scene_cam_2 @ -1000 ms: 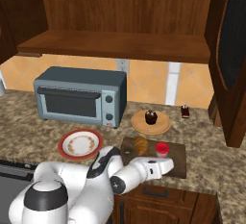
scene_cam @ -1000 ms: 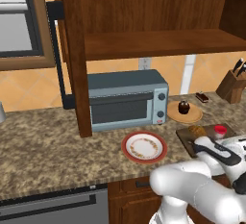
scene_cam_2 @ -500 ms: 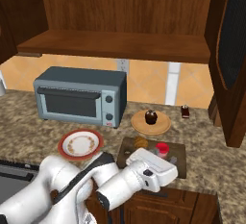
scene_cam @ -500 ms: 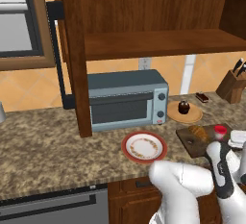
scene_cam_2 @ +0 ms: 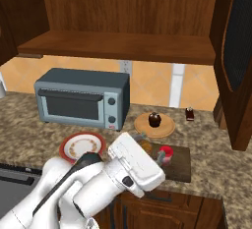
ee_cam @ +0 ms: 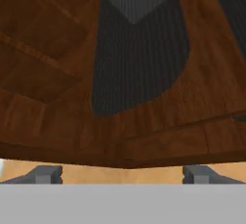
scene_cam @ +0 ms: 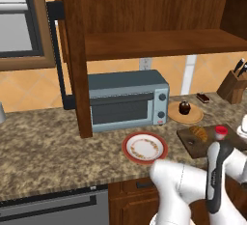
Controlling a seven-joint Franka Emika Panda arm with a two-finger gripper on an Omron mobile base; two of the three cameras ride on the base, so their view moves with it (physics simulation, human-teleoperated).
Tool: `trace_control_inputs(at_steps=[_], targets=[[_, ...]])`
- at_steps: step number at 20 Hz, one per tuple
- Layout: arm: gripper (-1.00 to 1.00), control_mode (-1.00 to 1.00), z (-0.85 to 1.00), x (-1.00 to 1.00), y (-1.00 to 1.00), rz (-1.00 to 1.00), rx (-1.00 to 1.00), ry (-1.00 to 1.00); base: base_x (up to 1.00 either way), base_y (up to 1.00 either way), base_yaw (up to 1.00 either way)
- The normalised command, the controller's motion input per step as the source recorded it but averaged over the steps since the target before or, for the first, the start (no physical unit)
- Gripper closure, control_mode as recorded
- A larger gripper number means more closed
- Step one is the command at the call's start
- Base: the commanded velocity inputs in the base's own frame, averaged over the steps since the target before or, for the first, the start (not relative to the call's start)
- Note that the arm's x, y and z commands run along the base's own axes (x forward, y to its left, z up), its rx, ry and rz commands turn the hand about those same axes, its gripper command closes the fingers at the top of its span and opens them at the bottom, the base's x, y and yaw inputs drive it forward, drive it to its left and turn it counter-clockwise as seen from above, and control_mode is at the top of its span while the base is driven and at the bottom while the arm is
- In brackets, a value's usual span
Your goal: From the different types of pastries on the counter, select a croissant and place it on the cutting board. Then retrieve a jar of jam from the cabinet and place it alongside the croissant on the cutting board.
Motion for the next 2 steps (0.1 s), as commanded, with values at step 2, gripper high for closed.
trace_control_inputs(at_steps=[2], targets=[[-1.0,-1.0,1.0,-1.0,0.17,0.05,-0.1,-0.51,0.0,0.0,0.0]])
